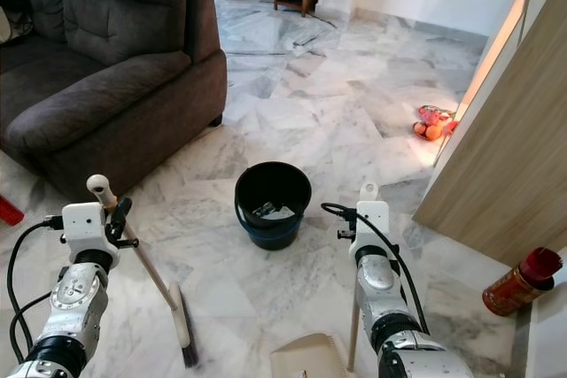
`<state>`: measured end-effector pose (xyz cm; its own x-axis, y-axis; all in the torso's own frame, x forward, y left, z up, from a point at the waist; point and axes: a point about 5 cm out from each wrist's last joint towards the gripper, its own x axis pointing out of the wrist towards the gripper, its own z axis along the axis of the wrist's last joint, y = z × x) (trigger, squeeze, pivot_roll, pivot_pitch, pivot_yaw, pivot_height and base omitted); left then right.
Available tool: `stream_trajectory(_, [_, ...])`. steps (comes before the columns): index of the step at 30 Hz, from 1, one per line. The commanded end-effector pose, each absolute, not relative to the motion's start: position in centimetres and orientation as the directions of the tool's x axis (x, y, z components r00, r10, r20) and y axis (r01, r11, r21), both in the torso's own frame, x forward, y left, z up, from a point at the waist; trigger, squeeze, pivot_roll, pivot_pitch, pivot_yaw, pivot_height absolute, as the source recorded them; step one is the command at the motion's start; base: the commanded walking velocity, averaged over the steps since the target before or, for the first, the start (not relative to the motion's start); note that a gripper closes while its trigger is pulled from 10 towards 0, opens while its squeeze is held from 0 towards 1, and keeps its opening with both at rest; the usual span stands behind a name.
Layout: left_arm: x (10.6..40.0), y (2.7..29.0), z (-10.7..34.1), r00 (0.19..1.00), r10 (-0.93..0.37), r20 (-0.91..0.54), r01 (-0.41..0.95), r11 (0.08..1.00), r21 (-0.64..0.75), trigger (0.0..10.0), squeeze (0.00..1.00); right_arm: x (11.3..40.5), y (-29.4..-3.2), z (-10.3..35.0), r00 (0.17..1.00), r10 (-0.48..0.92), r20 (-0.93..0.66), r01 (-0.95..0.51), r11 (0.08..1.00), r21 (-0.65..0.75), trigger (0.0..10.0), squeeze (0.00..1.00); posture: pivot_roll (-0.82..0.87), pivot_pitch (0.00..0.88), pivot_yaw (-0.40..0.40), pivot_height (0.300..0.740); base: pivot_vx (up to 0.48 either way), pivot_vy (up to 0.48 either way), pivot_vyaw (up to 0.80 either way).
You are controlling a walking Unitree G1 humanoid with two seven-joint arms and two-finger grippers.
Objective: Sweep floor
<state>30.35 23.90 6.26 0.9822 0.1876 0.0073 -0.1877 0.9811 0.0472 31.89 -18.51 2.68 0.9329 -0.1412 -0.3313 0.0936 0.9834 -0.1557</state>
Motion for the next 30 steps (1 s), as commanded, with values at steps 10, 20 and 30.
stream_trajectory(10, [30.7, 24.0, 6.8, 0.983, 0.180, 0.028, -0.180, 0.983, 0.037, 10.0, 0.00, 31.0, -18.9, 1.1, 0.876, -0.112, -0.470, -0.049, 0.947, -0.317, 10.0, 0.00, 0.15, 0.000, -0.031, 0.740, 0.000, 0.000, 0.00])
stream_trajectory(20, [30.8, 23.7, 6.5, 0.988, 0.154, 0.010, -0.154, 0.988, 0.030, 10.0, 0.00, 30.4, -18.5, 0.2, 0.812, -0.049, -0.582, -0.250, 0.872, -0.422, 10.0, 0.00, 0.15, 0.000, -0.029, 0.740, 0.000, 0.000, 0.00])
stream_trajectory(30, [30.8, 23.1, 6.2, 0.992, 0.123, -0.008, -0.122, 0.992, 0.028, 10.0, 0.00, 30.1, -18.4, -0.3, 0.762, -0.043, -0.646, -0.333, 0.830, -0.448, 10.0, 0.00, 0.16, 0.000, -0.032, 0.740, 0.000, 0.000, 0.00])
